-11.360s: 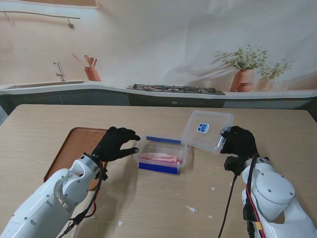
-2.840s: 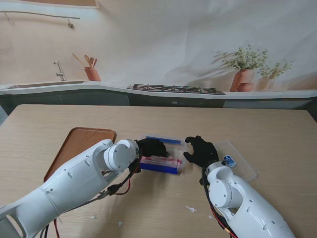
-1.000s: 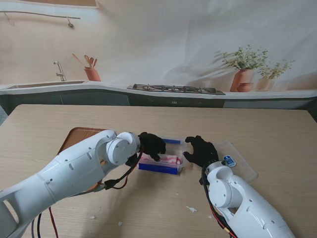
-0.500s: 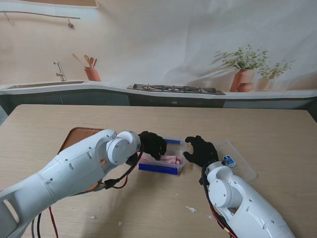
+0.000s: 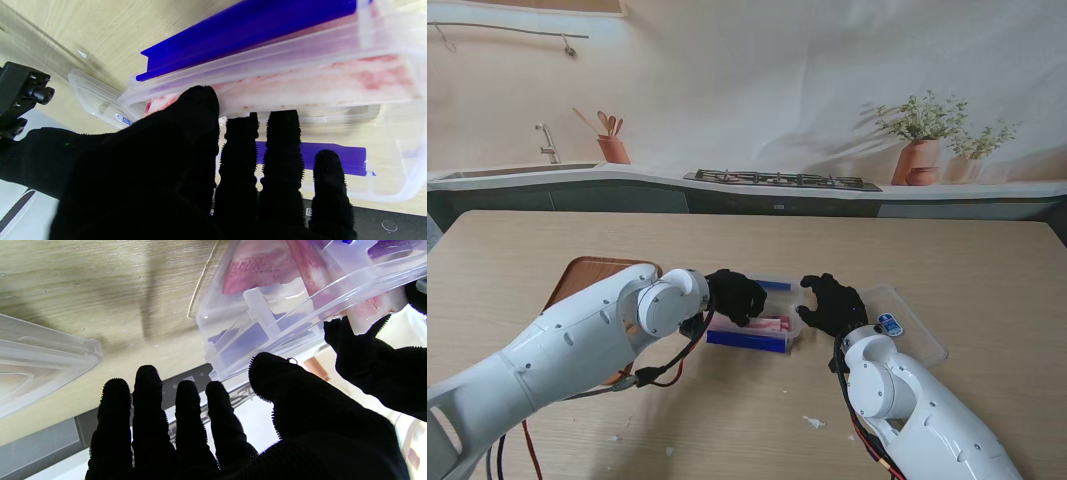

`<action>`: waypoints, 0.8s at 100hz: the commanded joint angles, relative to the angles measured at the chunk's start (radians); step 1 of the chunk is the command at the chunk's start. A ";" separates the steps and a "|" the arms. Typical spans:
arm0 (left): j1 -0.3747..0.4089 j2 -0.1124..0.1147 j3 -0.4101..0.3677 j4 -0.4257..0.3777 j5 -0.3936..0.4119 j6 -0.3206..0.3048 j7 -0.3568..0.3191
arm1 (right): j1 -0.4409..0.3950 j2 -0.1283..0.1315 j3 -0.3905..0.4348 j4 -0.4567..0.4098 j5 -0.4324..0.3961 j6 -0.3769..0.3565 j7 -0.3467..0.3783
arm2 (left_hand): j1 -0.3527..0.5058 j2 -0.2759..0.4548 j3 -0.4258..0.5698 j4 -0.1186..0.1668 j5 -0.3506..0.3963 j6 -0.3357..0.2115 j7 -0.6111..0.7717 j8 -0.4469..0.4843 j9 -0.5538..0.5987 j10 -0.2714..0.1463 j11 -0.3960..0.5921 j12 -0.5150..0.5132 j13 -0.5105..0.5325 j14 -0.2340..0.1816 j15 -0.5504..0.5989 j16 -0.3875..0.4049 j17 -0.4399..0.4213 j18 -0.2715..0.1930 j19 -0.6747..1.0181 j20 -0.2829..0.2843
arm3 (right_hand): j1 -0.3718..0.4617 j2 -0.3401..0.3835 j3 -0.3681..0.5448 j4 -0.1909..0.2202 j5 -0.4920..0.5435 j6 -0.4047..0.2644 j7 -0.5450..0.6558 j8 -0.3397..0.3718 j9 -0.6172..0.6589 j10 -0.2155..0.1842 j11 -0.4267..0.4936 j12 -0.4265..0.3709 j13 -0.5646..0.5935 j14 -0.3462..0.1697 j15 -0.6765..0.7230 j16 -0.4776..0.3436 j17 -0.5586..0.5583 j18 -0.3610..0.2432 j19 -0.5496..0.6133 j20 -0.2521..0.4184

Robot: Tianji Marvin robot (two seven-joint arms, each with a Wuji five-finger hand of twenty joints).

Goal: Separate the bacon slices onto the tray

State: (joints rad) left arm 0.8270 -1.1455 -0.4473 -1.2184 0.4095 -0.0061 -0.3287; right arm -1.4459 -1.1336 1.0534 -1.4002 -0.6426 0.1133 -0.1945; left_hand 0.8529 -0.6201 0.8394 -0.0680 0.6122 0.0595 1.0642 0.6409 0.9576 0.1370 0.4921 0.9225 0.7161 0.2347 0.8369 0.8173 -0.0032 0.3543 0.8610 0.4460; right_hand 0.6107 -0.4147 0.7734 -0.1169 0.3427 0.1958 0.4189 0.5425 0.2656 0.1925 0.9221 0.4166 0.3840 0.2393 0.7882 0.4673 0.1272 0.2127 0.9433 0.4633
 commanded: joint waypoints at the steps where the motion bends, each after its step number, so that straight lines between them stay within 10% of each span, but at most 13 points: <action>1: 0.011 0.007 0.019 0.018 0.015 -0.007 -0.024 | -0.009 -0.009 -0.006 0.010 0.002 0.003 0.017 | 0.012 -0.039 0.008 0.012 0.025 -0.001 -0.016 -0.034 0.054 -0.029 0.028 -0.029 -0.004 -0.010 0.006 0.012 -0.009 0.021 0.042 0.013 | 0.037 -0.011 -0.001 0.015 0.002 -0.001 0.001 -0.005 0.006 -0.005 0.018 0.004 0.014 0.012 0.007 0.001 0.003 0.006 0.024 -0.005; 30: -0.011 0.012 0.041 0.029 0.033 -0.049 -0.033 | -0.011 -0.010 -0.004 0.010 0.007 0.003 0.014 | -0.026 -0.009 -0.099 -0.038 0.104 -0.014 -0.254 -0.291 0.000 -0.050 0.045 -0.117 -0.030 -0.025 -0.045 -0.028 -0.032 0.009 0.017 -0.002 | 0.038 -0.011 -0.001 0.015 0.002 -0.002 0.003 -0.005 0.006 -0.007 0.018 0.004 0.017 0.011 0.008 0.002 0.004 0.007 0.025 -0.005; 56: -0.028 0.011 0.068 0.046 0.063 -0.086 -0.021 | -0.011 -0.011 -0.004 0.010 0.008 0.002 0.012 | 0.001 -0.023 -0.098 -0.041 0.155 -0.070 -0.235 -0.306 -0.055 -0.049 -0.021 -0.393 -0.025 -0.044 -0.185 -0.158 -0.014 -0.004 0.039 0.007 | 0.039 -0.011 -0.002 0.015 0.002 -0.004 0.003 -0.005 0.007 -0.008 0.018 0.004 0.018 0.014 0.009 0.002 0.005 0.010 0.028 -0.004; 80: -0.028 0.008 0.074 0.052 0.067 -0.093 -0.011 | -0.012 -0.011 -0.004 0.010 0.009 0.002 0.012 | 0.002 -0.031 -0.089 -0.044 0.152 -0.047 -0.246 -0.317 0.035 -0.056 -0.027 -0.351 0.031 -0.038 -0.134 -0.149 -0.003 0.000 0.048 0.013 | 0.038 -0.011 -0.002 0.015 0.002 -0.005 0.004 -0.005 0.007 -0.007 0.018 0.004 0.018 0.015 0.009 0.002 0.005 0.009 0.029 -0.004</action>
State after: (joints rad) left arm 0.7814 -1.1401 -0.3896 -1.1877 0.4683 -0.0941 -0.3173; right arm -1.4462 -1.1363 1.0544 -1.3987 -0.6354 0.1131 -0.1990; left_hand 0.8549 -0.5879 0.7852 -0.0651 0.6752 -0.0119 0.8894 0.3936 0.9481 0.1040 0.4705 0.5339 0.7100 0.1989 0.6661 0.6598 -0.0044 0.3544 0.8612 0.4460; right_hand 0.6118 -0.4146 0.7737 -0.1169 0.3427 0.1958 0.4189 0.5425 0.2656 0.1926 0.9221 0.4166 0.3841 0.2393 0.7882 0.4673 0.1275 0.2132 0.9434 0.4633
